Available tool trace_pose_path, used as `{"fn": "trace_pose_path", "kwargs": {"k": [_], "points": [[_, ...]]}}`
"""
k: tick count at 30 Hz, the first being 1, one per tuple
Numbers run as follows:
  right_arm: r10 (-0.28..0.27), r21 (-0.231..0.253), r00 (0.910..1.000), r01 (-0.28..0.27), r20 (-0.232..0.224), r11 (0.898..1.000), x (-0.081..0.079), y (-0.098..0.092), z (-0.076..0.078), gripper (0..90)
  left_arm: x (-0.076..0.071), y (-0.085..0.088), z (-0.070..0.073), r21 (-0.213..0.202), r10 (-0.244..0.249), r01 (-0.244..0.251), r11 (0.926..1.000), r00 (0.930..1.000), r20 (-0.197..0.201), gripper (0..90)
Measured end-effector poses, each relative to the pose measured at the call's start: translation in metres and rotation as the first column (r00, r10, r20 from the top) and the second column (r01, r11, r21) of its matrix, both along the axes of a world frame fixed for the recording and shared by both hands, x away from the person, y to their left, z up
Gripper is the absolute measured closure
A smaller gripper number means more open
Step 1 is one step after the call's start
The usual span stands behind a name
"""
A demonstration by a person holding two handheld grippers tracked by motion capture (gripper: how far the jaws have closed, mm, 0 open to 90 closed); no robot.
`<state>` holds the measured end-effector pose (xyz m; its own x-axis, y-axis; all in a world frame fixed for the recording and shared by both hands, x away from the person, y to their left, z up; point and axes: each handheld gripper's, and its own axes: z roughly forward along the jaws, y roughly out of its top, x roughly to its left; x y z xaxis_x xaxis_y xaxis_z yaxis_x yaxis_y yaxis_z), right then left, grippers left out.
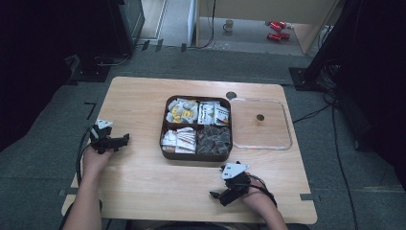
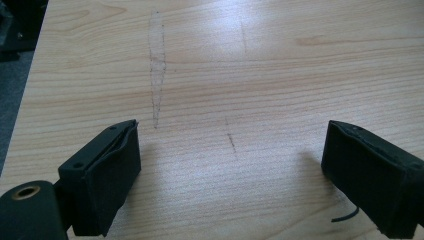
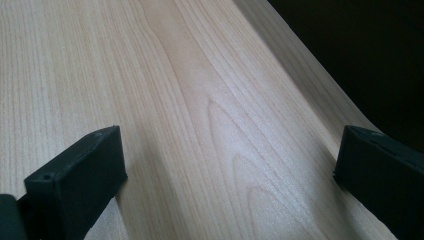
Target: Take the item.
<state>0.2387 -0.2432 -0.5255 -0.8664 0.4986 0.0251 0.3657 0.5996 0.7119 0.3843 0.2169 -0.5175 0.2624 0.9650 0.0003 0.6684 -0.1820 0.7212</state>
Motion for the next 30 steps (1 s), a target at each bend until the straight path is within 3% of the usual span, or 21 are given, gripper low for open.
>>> {"fn": "trace_pose_path", "kwargs": {"k": [30], "points": [[0.0,0.0,1.0,0.0,0.0,1.0,0.0,0.0,0.0,0.0,0.0017,-0.0055,-0.0001,0.0,-0.007,0.007,1.0,1.0,0.0,9.0]]}}
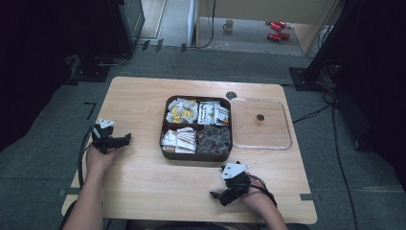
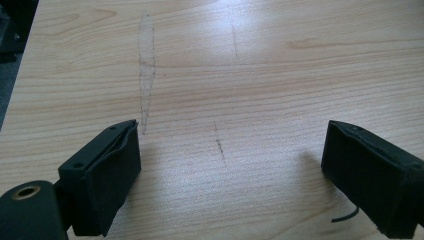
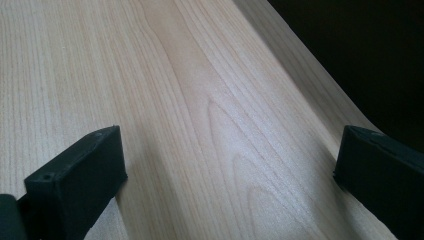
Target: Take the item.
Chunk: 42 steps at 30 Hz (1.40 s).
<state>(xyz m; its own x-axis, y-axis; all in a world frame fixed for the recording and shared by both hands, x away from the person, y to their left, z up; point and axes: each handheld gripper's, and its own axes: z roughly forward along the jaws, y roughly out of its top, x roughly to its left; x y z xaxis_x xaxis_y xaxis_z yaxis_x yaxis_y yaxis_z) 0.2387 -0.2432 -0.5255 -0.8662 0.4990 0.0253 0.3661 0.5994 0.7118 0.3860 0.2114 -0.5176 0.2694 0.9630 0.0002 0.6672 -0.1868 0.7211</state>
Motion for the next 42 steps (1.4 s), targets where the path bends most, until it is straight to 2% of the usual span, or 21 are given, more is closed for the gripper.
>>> {"fn": "trace_pose_path", "kwargs": {"k": [5,7,9,14,16,18,21,22,27,32,37,42], "points": [[0.0,0.0,1.0,0.0,0.0,1.0,0.0,0.0,0.0,0.0,0.001,0.0,0.001,0.002,-0.001,0.001,1.0,1.0,-0.007,9.2],[0.0,0.0,1.0,0.0,0.0,1.0,0.0,0.0,0.0,0.0,0.002,-0.001,0.003,0.008,-0.002,0.002,1.0,0.9997,-0.024,10.0],[0.001,0.0,1.0,-0.001,0.0,1.0,0.0,0.0,0.0,0.0,0.002,-0.001,0.004,0.007,-0.005,0.005,1.0,0.9997,-0.024,15.0],[0.0,0.0,1.0,0.0,0.0,1.0,0.0,0.0,0.0,0.0,0.002,-0.003,0.006,0.013,-0.01,0.011,0.9999,0.9991,-0.042,16.7],[0.0,0.0,1.0,0.0,0.0,1.0,0.0,0.0,0.0,0.0,0.002,-0.003,0.007,0.01,-0.018,0.019,0.9998,0.999,-0.041,22.1],[0.0,0.0,1.0,0.0,0.0,1.0,0.0,0.0,0.0,0.0,0.002,-0.003,0.009,0.0,-0.025,0.025,0.9997,0.9986,-0.047,26.4],[0.0,0.0,1.0,0.0,0.0,1.0,0.0,0.0,0.0,0.0,0.003,-0.003,0.009,-0.011,-0.026,0.025,0.9996,0.9981,-0.055,26.7],[0.0,0.001,1.0,0.0,0.0,1.0,0.0,0.0,0.0,0.0,0.004,-0.003,0.011,-0.027,-0.039,0.037,0.9989,0.9968,-0.07,27.3],[0.0,0.0,1.0,0.0,0.0,1.0,0.0,0.0,0.0,0.0,0.009,-0.007,0.018,-0.046,-0.083,0.079,0.9958,0.9914,-0.101,31.1],[0.001,0.001,1.0,-0.001,0.0,1.0,0.0,0.0,0.0,0.0,0.009,-0.008,0.025,-0.083,-0.103,0.096,0.9919,0.9912,-0.083,32.3],[0.004,0.001,1.0,-0.004,0.0,1.0,0.001,0.0,0.0,0.0,0.01,-0.011,0.03,-0.122,-0.134,0.121,0.9851,0.9859,-0.101,34.9],[0.009,0.0,1.0,-0.009,0.0,1.0,0.001,0.0,0.0,0.0,0.008,-0.017,0.037,-0.112,-0.163,0.153,0.9819,0.9827,-0.088,36.5]]}}
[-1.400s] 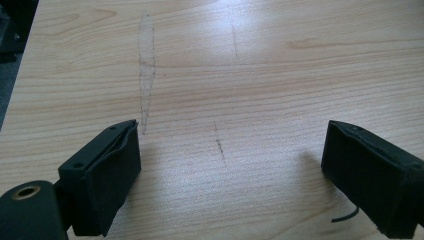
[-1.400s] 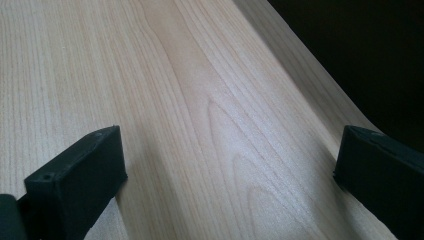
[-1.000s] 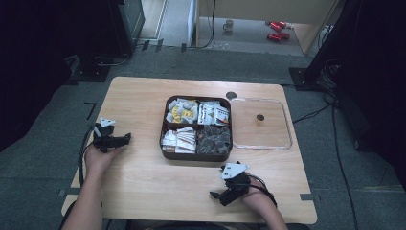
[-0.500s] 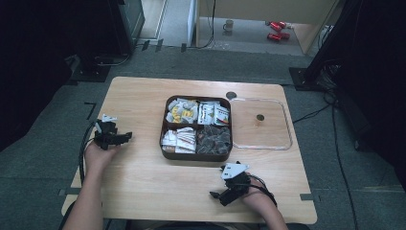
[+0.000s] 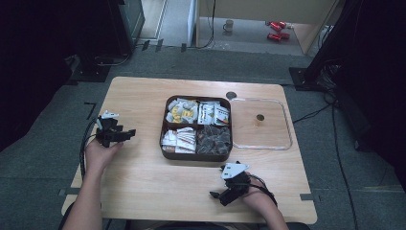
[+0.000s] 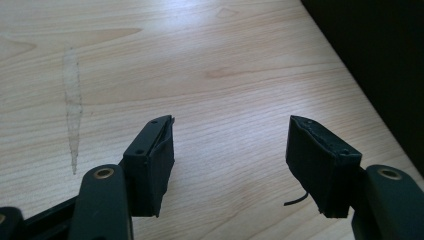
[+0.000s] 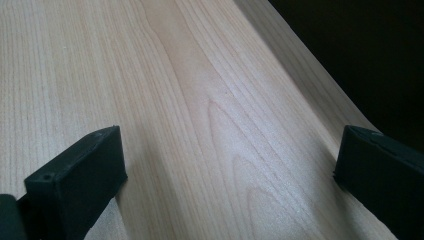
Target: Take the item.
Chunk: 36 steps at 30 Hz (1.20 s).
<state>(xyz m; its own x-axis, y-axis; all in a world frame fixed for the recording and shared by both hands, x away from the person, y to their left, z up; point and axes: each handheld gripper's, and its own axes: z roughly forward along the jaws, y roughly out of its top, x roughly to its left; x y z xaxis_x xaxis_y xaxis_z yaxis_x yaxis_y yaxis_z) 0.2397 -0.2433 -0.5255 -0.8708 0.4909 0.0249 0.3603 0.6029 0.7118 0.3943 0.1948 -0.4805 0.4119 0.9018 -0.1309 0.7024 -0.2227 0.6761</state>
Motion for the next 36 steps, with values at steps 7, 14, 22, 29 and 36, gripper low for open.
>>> {"fn": "trace_pose_path", "kwargs": {"k": [7,14,22,29,36], "points": [[0.002,0.0,1.0,-0.002,0.0,1.0,0.0,0.0,0.0,0.0,-0.003,-0.011,0.009,-0.028,-0.049,0.049,0.9984,0.9983,-0.03,41.6],[0.002,0.0,1.0,-0.002,0.0,1.0,0.0,0.0,0.0,0.0,-0.006,-0.024,0.019,-0.016,-0.109,0.109,0.9939,0.994,0.004,44.0],[0.002,-0.001,1.0,-0.002,-0.001,1.0,0.001,0.001,0.0,0.0,-0.011,-0.045,0.031,-0.008,-0.186,0.186,0.9824,0.9823,0.022,46.5],[0.002,-0.001,1.0,-0.002,-0.001,1.0,0.001,0.001,0.0,0.0,-0.015,-0.063,0.041,-0.018,-0.245,0.246,0.9691,0.9687,0.036,47.3],[0.003,0.0,1.0,-0.003,0.0,1.0,0.001,0.001,0.0,0.0,-0.015,-0.076,0.047,-0.016,-0.277,0.278,0.9604,0.9596,0.048,48.3]]}}
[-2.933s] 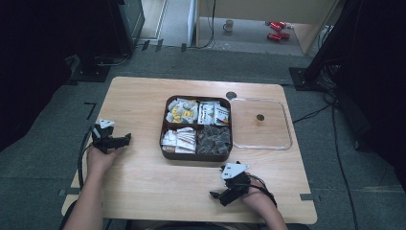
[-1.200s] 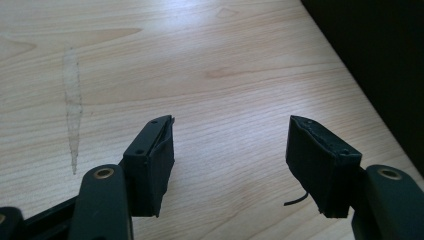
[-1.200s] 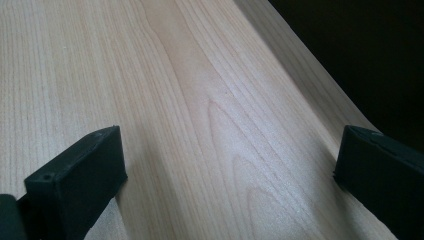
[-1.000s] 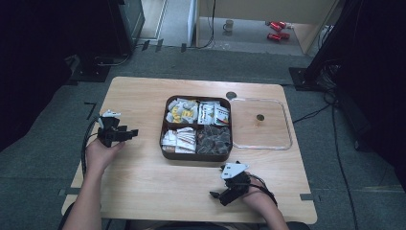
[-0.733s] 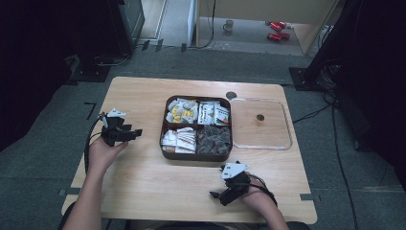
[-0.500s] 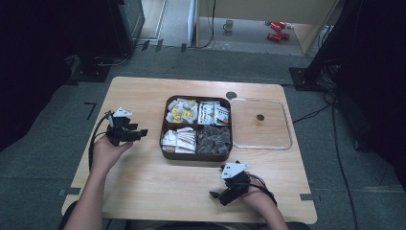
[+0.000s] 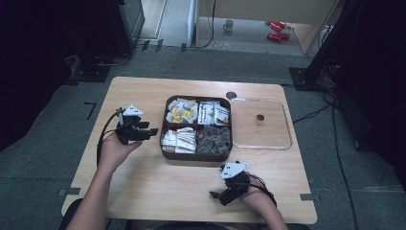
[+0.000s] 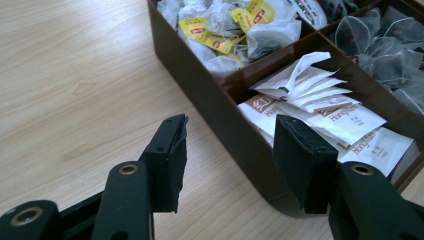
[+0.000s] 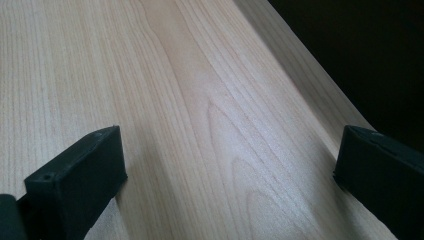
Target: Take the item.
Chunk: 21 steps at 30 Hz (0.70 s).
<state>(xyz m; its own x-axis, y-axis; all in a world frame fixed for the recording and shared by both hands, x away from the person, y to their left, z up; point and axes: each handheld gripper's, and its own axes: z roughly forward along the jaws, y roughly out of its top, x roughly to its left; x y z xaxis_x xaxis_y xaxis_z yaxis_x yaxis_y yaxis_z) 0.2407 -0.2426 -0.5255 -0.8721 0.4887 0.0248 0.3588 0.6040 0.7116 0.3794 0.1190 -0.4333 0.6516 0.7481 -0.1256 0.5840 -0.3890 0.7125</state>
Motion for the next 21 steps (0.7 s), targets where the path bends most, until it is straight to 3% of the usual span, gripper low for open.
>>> {"fn": "trace_pose_path", "kwargs": {"k": [14,19,21], "points": [[-0.001,0.0,1.0,0.001,0.0,1.0,0.0,0.0,0.0,0.0,0.004,-0.024,0.006,-0.025,-0.072,0.072,0.9971,0.9974,0.003,53.0],[-0.001,0.0,1.0,0.001,0.0,1.0,0.0,0.0,0.0,0.0,0.006,-0.035,0.005,-0.015,-0.103,0.103,0.9945,0.9946,0.013,53.4],[-0.001,-0.001,1.0,0.001,0.0,1.0,0.0,0.0,0.0,0.0,0.009,-0.039,0.004,-0.005,-0.109,0.109,0.9941,0.9941,0.0,53.1]]}}
